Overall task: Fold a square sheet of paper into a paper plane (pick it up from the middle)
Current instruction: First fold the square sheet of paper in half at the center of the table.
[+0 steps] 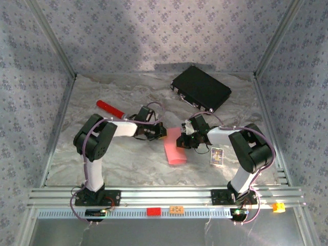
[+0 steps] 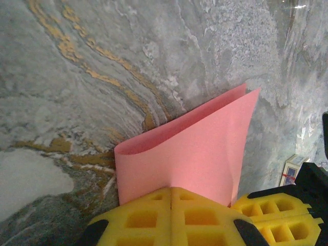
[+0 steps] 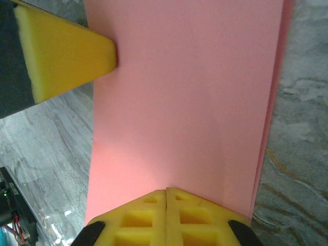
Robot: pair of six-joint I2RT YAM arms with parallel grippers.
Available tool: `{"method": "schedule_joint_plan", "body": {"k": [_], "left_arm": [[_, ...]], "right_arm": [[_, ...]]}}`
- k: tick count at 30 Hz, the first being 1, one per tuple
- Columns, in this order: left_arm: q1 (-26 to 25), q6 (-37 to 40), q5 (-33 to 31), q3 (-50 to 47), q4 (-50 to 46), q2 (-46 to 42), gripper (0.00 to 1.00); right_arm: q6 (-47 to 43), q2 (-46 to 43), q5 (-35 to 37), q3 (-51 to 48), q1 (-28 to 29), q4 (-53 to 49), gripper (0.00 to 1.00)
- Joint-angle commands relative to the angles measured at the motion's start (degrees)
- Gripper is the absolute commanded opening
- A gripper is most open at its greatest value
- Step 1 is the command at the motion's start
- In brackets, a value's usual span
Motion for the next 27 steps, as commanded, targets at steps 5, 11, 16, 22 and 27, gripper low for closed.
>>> {"method": "schedule_joint_plan", "body": {"k": [5, 11, 16, 22, 27], "left_arm": [[2.4, -0.4, -8.1, 4.1, -4.3, 1.9, 0.00], [2.8, -0.7, -8.5, 7.1, -6.5, 3.6, 0.00], [2.7, -0.9, -9.7, 7.3, -7.6, 3.8, 0.00], [2.7, 2.0, -12.6, 11.0, -13.1, 2.1, 0.00], [2.7, 3.1, -13.1, 12.7, -15.9, -0.9, 0.00]], "right_arm": [[0.2, 2.7, 6.6, -2.9, -0.1, -7.0, 0.00], [0.2, 2.7, 6.6, -2.8, -0.2, -7.0, 0.00], [1.3, 2.5, 6.4, -3.1, 0.1, -6.3, 0.00], [3.3, 2.9, 6.8, -3.2, 1.1, -4.9, 0.00], [3.9, 2.9, 7.2, -3.3, 1.1, -4.8, 0.00]]}}
